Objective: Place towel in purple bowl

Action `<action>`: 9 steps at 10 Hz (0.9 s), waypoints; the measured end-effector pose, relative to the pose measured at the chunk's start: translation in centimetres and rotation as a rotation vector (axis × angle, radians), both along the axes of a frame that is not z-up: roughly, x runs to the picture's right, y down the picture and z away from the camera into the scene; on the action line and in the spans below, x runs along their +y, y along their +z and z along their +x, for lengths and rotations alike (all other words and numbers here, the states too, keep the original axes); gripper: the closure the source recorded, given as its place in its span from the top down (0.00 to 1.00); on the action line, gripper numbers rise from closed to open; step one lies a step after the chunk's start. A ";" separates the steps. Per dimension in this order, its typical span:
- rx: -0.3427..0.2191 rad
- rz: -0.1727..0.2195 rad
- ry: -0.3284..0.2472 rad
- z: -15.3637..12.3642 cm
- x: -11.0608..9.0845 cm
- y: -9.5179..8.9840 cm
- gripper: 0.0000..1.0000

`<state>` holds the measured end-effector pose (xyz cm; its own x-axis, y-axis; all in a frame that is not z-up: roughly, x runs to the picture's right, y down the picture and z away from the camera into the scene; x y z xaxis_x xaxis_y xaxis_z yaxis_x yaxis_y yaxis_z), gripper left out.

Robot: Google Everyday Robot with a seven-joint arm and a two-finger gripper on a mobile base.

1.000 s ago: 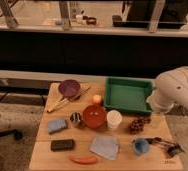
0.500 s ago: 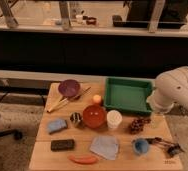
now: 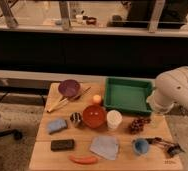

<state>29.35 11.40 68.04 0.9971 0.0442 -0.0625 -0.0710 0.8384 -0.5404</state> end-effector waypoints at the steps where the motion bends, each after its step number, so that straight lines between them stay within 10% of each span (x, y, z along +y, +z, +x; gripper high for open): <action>1: 0.000 0.000 0.000 0.0 0.0 0.0 0.80; 9: -0.039 0.001 -0.004 -0.4 0.9 -0.4 0.80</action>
<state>28.90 12.33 67.65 0.9989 0.0397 -0.0234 -0.0461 0.8389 -0.5423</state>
